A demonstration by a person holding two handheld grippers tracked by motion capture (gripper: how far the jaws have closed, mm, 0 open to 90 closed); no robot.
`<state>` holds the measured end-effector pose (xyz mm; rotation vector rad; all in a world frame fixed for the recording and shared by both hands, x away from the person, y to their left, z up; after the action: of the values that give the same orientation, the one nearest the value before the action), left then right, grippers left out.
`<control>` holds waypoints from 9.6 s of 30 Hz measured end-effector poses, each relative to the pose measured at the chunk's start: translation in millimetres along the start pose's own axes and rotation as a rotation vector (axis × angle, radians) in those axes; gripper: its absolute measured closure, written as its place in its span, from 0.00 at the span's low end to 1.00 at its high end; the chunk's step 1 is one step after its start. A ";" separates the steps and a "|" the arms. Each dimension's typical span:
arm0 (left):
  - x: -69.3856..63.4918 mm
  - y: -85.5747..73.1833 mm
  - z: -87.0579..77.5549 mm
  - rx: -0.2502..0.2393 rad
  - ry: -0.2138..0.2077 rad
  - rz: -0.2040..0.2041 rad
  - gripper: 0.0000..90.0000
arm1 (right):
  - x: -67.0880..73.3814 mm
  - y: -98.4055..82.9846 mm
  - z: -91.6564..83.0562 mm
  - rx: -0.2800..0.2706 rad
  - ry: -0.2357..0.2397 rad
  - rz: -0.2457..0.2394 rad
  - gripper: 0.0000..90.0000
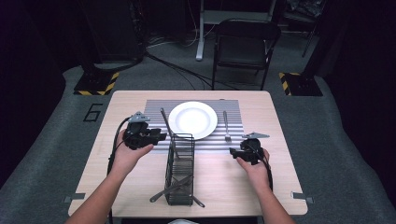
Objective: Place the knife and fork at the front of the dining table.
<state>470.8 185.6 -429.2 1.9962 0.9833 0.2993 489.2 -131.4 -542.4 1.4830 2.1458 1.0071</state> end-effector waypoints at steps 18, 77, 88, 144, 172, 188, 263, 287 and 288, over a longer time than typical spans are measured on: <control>-11.6 5.3 23.5 0.009 -0.013 0.010 0.74 | -0.4 0.7 -0.6 -0.007 0.001 -0.002 0.49; -52.2 27.9 9.5 -0.058 -0.046 0.119 0.91 | -2.9 -1.8 1.8 0.000 0.008 0.019 0.48; -57.8 48.8 -10.1 -0.081 -0.044 0.129 0.91 | -4.4 -1.1 1.6 -0.007 0.008 0.012 0.48; 15.0 85.3 -50.4 -0.144 0.068 0.044 0.92 | -4.4 0.1 0.0 -0.018 0.013 0.016 0.48; 76.6 54.6 -29.2 -0.166 0.185 -0.075 0.92 | -4.7 -0.7 0.6 -0.012 0.013 0.016 0.48; 96.8 30.2 -12.1 -0.143 0.219 -0.117 0.92 | -3.9 -1.5 1.1 -0.007 0.018 0.034 0.48; 137.9 2.5 70.4 -0.146 0.256 -0.297 0.92 | -10.4 -4.1 4.0 0.004 0.021 0.050 0.48; 144.0 -8.0 112.7 -0.085 0.337 -0.392 0.92 | -14.4 -3.8 4.0 -0.002 0.030 0.055 0.48; 145.2 -8.8 113.9 -0.081 0.349 -0.394 0.92 | -14.2 -3.6 4.0 -0.004 0.030 0.056 0.48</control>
<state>622.9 227.0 -525.7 1.6604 1.5310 0.4675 494.9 -143.7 -549.4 1.5431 2.1324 1.0582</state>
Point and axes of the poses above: each handheld gripper's, and its own axes: z roughly forward along the jaws, y roughly out of its top, x roughly to its left, the point moved 8 cm from there along z, roughly forward along the jaws, and after that the axes turned 1 degree about -y, right-handed, at the moved point
